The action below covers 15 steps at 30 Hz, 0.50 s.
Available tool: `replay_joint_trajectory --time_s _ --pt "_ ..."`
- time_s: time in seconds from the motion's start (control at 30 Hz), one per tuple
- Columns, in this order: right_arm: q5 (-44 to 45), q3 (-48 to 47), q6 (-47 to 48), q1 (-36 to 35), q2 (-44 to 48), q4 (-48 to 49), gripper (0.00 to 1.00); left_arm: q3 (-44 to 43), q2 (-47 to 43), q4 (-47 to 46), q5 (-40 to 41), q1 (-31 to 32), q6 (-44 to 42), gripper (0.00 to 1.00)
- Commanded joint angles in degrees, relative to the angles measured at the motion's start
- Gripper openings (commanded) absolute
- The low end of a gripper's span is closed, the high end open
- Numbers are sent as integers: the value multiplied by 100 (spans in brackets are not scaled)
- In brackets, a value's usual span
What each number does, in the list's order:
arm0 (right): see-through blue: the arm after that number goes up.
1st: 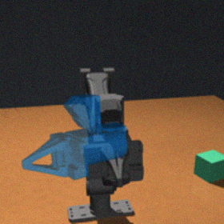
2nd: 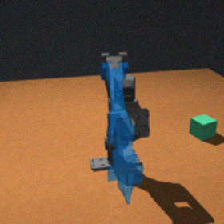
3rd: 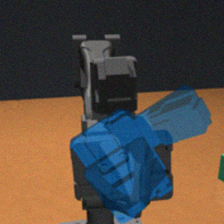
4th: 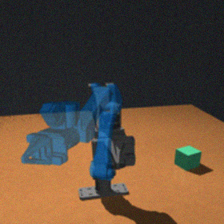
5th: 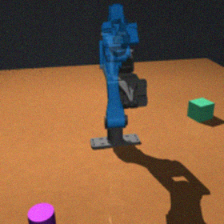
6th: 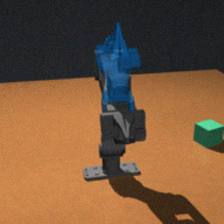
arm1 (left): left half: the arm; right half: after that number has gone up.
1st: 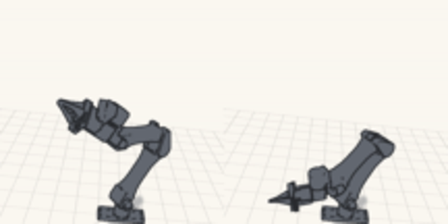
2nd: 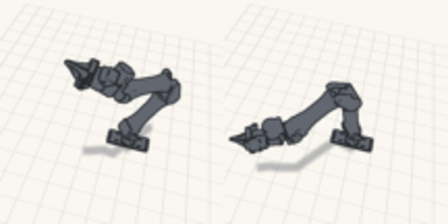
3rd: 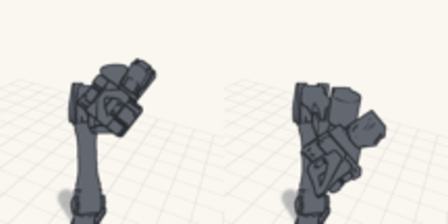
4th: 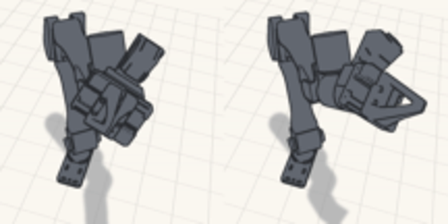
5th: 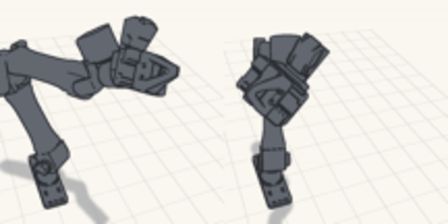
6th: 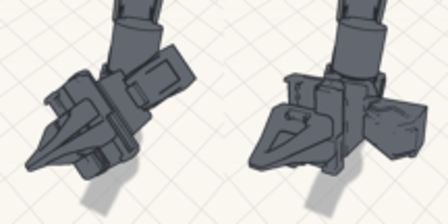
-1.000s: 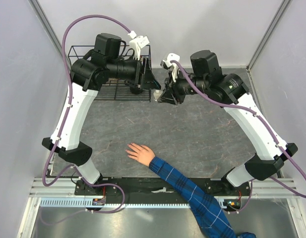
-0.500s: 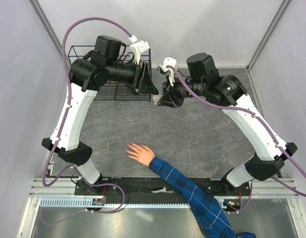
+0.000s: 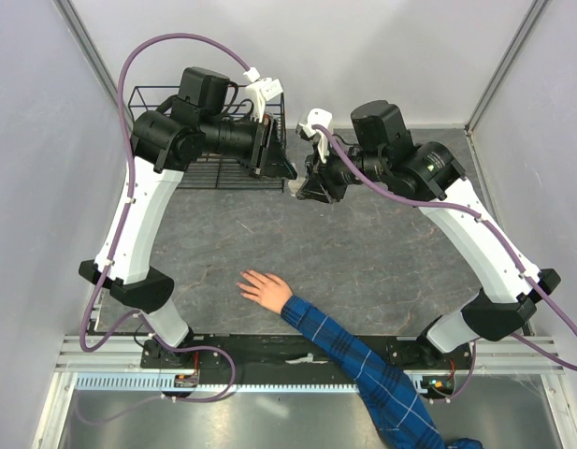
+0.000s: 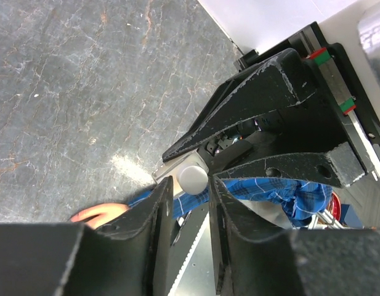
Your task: Paint the nails
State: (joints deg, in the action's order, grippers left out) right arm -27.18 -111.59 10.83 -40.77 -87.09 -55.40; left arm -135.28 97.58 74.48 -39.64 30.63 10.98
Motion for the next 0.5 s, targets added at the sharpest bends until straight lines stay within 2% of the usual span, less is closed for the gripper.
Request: replay_joint_trajectory --time_s 0.0,0.13,0.2,0.3,0.47 --pt "46 -135 104 -45 17 29 0 -209 -11 -12 -264 4 -184 31" --pt "46 -144 104 -62 8 20 0 -218 -20 -56 -273 4 -175 30" --pt "37 -161 103 -62 8 11 0 -209 -20 -74 -273 4 -176 39" --pt "46 -170 112 -80 -1 20 0 -209 -20 -82 -246 4 -158 45" --pt "46 -196 104 -80 -19 11 0 -218 -37 -126 -141 -5 -132 43"
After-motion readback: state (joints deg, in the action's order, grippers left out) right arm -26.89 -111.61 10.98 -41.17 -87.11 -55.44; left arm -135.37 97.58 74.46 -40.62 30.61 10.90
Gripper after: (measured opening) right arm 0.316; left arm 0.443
